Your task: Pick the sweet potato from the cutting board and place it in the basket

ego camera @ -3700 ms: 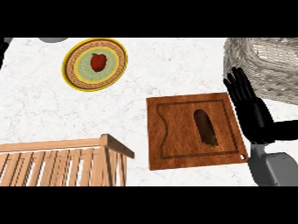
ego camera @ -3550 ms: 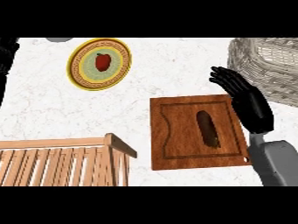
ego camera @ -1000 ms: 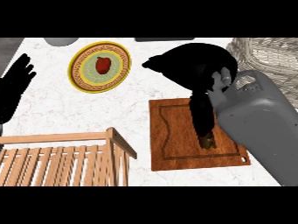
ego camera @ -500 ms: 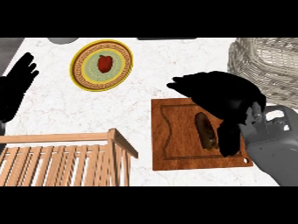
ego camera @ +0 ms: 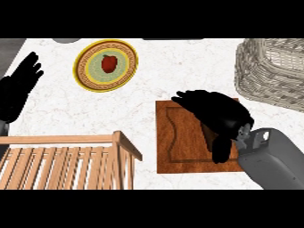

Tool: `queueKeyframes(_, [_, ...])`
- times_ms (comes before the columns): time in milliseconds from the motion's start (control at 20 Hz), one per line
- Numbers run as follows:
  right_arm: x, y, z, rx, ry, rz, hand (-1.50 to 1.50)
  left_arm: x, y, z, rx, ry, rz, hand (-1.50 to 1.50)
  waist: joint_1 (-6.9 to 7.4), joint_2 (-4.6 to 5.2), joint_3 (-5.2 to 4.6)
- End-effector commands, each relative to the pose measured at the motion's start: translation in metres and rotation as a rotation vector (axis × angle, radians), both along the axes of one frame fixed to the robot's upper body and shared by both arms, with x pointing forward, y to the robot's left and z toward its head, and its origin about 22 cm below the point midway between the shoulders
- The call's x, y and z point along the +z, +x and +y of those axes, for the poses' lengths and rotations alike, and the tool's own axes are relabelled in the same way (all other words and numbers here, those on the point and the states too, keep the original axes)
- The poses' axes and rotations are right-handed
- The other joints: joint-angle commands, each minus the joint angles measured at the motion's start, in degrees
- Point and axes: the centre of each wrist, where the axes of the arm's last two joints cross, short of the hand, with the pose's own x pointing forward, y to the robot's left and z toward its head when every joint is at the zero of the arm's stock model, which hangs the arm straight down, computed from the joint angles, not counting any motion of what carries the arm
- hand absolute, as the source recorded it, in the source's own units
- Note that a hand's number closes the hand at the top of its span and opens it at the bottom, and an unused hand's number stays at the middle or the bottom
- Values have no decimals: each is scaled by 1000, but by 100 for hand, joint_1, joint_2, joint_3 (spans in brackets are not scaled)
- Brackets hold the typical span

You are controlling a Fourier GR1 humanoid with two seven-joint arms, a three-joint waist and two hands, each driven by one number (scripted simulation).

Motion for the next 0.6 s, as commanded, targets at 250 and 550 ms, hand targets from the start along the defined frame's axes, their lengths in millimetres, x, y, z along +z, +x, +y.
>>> queueKeyframes(250, [-51,8,-17,-6,-136,39,-150,-31,-19,-5,0,-54,55,0,7,-4,-141])
queueKeyframes(550, [-75,22,-27,-20,-160,31,-150,-37,-21,-15,9,-50,71,0,24,3,-138])
